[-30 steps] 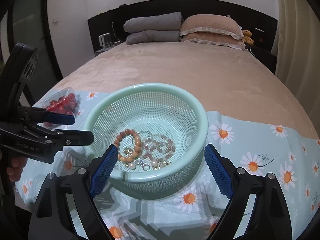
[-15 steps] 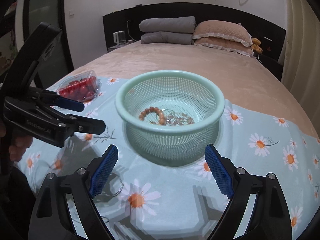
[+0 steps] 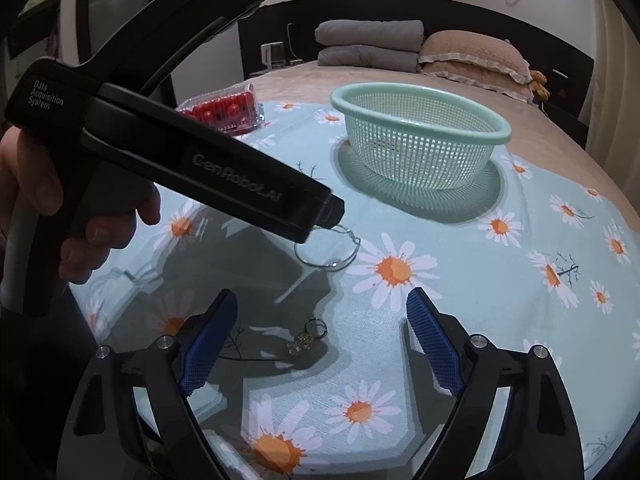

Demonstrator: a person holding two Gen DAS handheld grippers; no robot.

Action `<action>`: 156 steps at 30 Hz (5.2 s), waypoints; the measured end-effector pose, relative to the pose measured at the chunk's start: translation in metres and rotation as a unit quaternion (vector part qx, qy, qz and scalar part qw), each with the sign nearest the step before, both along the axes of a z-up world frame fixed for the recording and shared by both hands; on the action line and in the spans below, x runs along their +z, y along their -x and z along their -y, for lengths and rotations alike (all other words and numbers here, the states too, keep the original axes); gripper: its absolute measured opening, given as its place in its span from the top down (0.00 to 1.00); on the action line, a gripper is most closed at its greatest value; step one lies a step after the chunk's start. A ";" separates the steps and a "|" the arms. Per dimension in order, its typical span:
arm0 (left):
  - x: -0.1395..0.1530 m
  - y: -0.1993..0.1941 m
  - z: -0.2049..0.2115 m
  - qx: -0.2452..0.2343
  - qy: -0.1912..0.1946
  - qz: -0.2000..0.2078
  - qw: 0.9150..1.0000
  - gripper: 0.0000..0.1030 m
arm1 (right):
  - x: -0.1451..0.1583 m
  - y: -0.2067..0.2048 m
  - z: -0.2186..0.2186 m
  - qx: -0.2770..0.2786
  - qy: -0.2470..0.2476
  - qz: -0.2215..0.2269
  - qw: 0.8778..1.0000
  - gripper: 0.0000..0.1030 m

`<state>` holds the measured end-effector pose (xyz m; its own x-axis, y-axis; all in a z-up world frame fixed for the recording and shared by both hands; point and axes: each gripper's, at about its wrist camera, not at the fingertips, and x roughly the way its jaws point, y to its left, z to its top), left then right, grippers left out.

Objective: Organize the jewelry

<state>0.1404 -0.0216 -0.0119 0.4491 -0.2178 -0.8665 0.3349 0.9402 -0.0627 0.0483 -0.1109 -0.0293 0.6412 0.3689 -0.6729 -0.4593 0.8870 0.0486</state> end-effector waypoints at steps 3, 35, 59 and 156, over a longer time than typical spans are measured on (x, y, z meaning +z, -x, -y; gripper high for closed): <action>-0.015 -0.002 0.007 -0.007 -0.011 -0.029 0.999 0.54 | -0.014 0.001 -0.002 -0.006 0.008 -0.024 1.000 0.53; 0.028 0.006 -0.011 -0.022 0.001 -0.013 1.000 0.98 | 0.045 -0.023 0.039 -0.029 -0.006 -0.044 0.999 0.91; -0.013 -0.015 0.012 -0.083 -0.017 -0.056 0.995 0.37 | 0.073 -0.081 0.050 -0.028 0.002 -0.038 0.999 0.91; 0.109 0.140 -0.025 0.108 0.017 0.176 0.978 0.06 | 0.104 0.073 0.061 -0.234 0.006 0.075 0.969 0.08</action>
